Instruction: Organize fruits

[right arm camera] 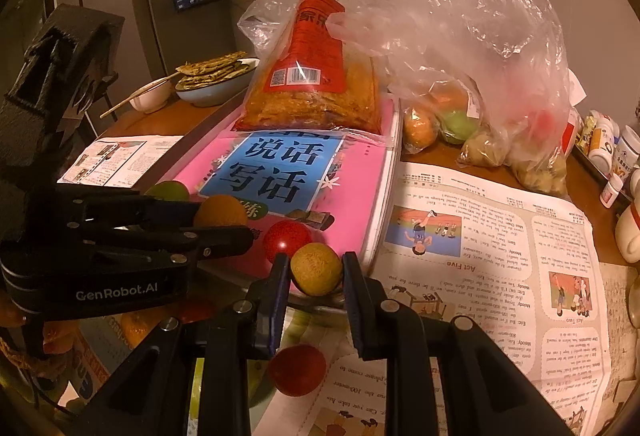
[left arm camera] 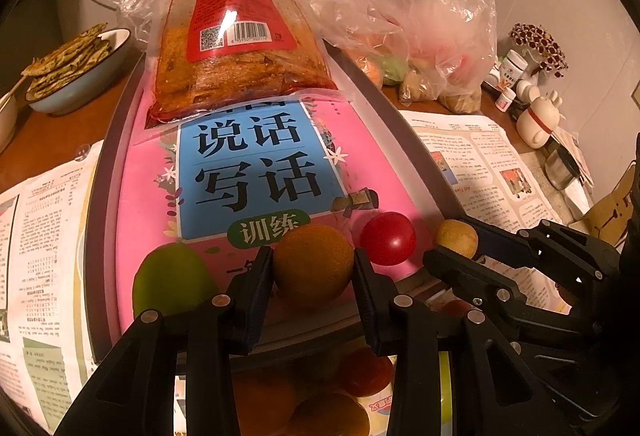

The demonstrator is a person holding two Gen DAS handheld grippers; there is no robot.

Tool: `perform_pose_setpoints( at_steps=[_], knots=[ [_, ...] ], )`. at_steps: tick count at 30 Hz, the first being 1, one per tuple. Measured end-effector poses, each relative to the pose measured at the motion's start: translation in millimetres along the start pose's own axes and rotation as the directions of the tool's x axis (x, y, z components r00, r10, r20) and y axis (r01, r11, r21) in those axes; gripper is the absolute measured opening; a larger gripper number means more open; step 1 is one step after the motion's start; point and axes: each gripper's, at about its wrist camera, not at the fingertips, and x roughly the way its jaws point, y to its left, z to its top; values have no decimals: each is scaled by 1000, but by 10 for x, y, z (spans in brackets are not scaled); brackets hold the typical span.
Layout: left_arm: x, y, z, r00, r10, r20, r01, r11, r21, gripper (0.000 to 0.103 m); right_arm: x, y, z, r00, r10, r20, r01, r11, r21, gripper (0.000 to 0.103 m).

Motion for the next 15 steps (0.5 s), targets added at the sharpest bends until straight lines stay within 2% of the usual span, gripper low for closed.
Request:
perform_pose_setpoints(
  at_steps=[15],
  knots=[
    [12, -9, -20, 1000, 0, -7, 0, 1000, 1, 40, -13, 13, -2, 1000, 4, -2, -3, 1000, 11, 28]
  ],
)
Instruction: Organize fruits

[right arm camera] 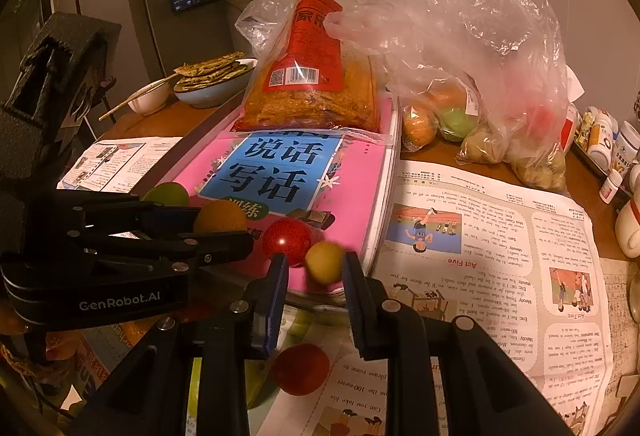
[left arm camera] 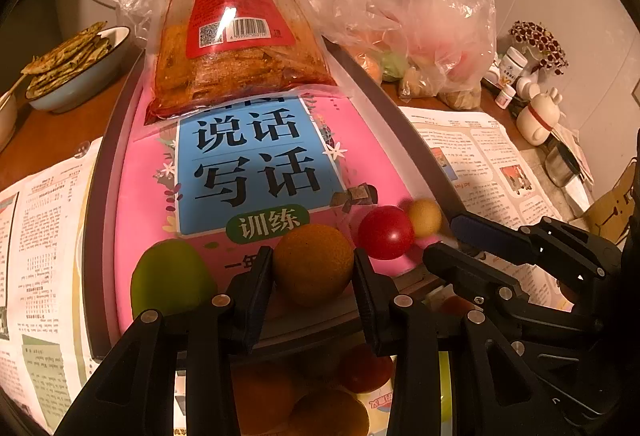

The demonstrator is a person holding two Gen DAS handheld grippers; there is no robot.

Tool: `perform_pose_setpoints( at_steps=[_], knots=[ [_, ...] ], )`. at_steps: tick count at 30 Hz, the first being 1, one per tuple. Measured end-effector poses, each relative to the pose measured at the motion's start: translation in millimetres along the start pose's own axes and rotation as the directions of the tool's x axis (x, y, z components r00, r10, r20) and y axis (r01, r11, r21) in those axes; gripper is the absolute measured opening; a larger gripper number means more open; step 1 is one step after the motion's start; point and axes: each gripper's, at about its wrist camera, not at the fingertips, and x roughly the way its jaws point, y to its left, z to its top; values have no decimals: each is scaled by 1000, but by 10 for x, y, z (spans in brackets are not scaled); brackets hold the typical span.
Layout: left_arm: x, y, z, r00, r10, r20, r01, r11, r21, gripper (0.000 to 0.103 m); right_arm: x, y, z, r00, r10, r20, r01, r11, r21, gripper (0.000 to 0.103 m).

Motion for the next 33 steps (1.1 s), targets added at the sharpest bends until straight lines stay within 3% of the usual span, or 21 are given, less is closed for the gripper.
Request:
perform_pose_setpoints(
  at_steps=[23, 33],
  knots=[
    [-13, 32, -20, 1000, -8, -6, 8, 1000, -24, 42, -98, -27, -4, 1000, -6, 8, 6, 1000, 13, 31],
    [-36, 69, -49, 1000, -9, -5, 9, 999, -41, 48, -96, -21, -9, 1000, -6, 9, 6, 1000, 14, 32]
  ],
)
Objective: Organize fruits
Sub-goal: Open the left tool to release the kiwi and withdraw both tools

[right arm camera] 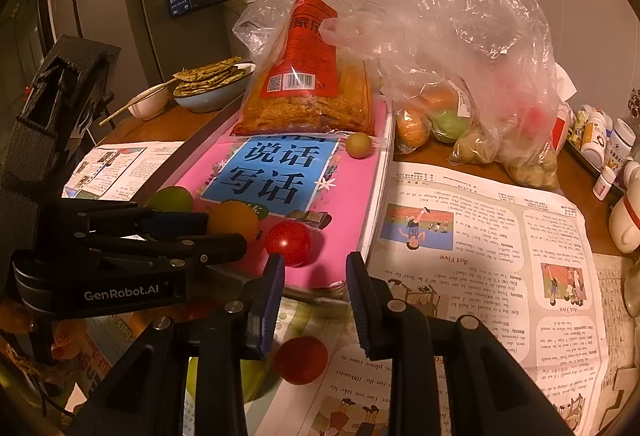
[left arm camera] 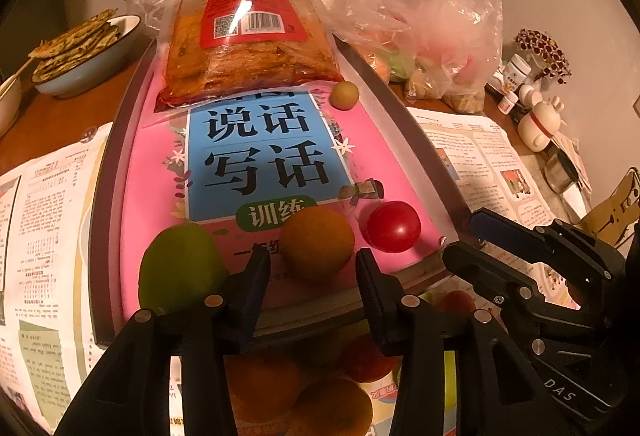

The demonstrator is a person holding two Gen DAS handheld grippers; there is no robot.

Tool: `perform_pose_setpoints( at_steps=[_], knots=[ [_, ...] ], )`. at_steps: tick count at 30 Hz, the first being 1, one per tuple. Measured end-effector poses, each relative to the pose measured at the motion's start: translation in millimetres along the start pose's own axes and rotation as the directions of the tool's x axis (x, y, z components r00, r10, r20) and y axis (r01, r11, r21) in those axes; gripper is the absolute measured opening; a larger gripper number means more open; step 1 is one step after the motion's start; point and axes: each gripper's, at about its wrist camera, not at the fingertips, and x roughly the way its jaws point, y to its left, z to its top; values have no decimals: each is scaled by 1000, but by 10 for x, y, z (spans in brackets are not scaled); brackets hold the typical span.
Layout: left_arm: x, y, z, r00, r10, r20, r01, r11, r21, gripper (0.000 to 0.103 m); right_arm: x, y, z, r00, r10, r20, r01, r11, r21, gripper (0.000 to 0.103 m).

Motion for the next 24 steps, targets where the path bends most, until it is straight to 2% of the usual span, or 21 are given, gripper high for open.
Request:
perform_pose_setpoints(
  at_steps=[9, 12, 24],
  knots=[
    [-53, 15, -10, 1000, -6, 7, 6, 1000, -6, 49, -32, 23, -19, 1000, -1, 3, 1, 1000, 0, 38],
    [-78, 5, -16, 1000, -5, 10, 5, 1000, -4, 53, -46, 25, -21, 1000, -12, 5, 12, 1000, 1, 46],
    [-201, -10, -31, 999, 14, 37, -14, 1000, 2, 65, -79, -16, -37, 1000, -19, 10, 19, 1000, 18, 46]
  ],
)
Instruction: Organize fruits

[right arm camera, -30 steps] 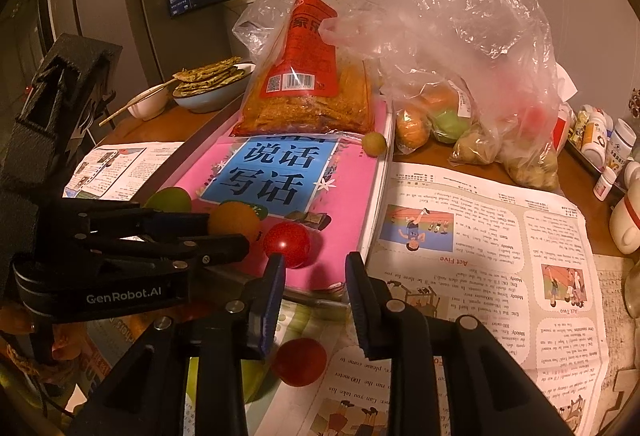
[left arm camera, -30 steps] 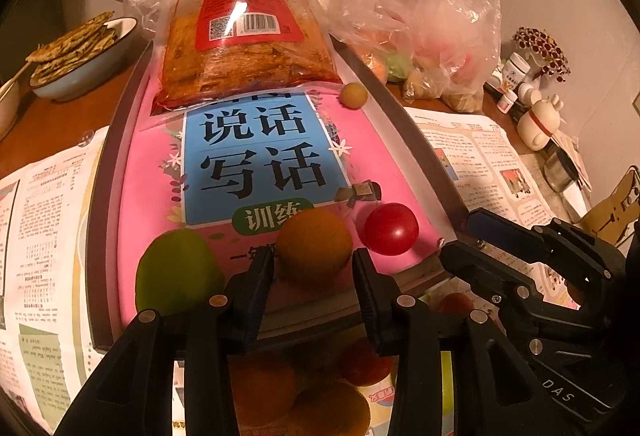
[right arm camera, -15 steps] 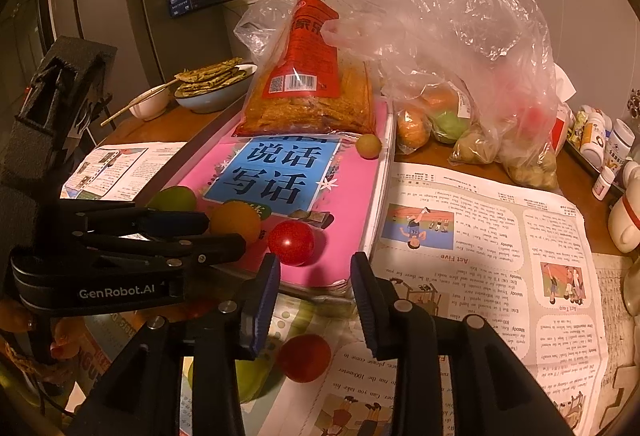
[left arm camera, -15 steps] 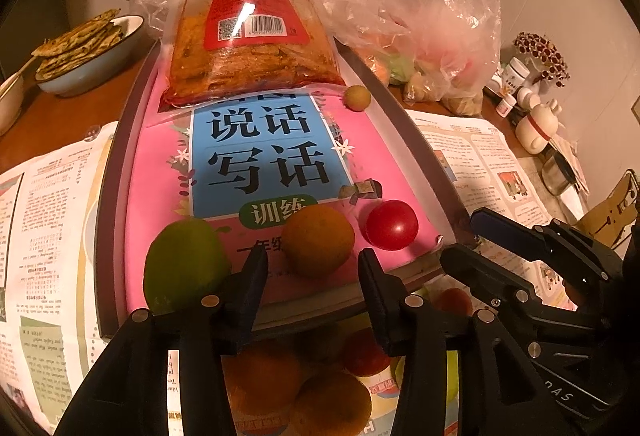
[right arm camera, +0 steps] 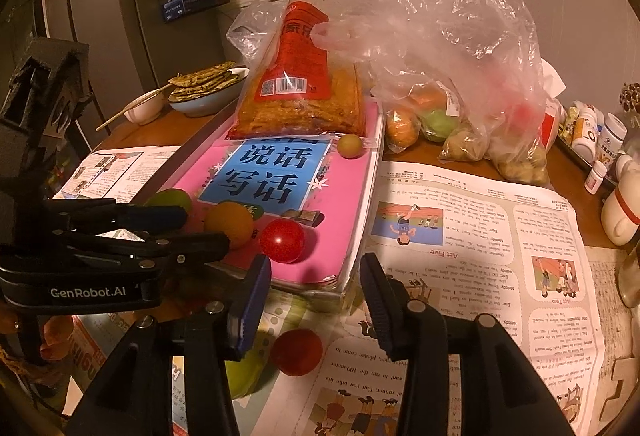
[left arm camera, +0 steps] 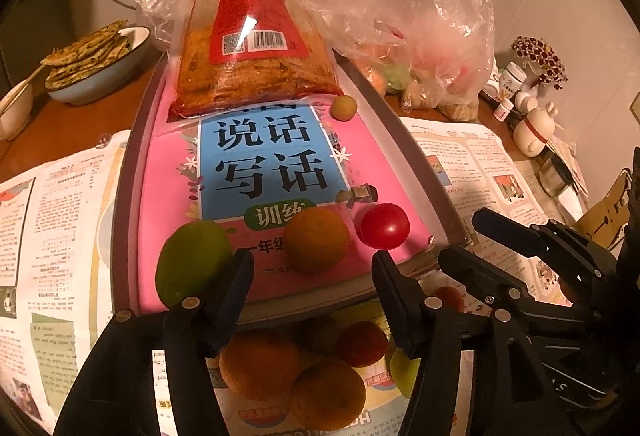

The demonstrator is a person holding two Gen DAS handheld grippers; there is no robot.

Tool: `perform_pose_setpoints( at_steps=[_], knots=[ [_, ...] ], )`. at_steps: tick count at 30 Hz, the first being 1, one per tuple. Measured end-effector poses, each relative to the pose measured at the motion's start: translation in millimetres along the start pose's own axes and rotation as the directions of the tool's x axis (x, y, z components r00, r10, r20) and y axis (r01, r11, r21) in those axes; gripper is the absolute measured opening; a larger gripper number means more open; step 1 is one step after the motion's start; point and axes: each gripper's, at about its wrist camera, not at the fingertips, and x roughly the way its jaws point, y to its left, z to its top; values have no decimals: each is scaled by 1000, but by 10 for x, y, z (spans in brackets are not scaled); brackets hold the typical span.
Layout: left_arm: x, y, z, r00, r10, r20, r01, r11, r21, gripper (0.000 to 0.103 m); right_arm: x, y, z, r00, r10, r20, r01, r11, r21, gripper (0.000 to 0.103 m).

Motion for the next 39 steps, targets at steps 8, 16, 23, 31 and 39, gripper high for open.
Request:
perform_pose_setpoints(
  at_steps=[8, 16, 23, 31, 39],
  knots=[
    [-107, 27, -8, 999, 7, 32, -7, 1000, -10, 67, -32, -10, -10, 1000, -4, 5, 4, 1000, 7, 47],
    [-285, 99, -9, 997, 15, 75, -13, 1000, -27, 70, -93, -49, -15, 1000, -13, 20, 13, 1000, 25, 53],
    [-381, 158, -6, 995, 20, 96, -16, 999, -44, 70, -138, -65, -19, 999, -19, 31, 18, 999, 36, 57],
    [-460, 216, -21, 994, 29, 108, -23, 998, -57, 72, -184, -55, -28, 999, -21, 39, 19, 999, 40, 59],
    [-531, 265, -28, 992, 31, 118, -23, 997, -68, 79, -251, -34, -11, 998, -25, 54, 23, 999, 37, 63]
  ],
)
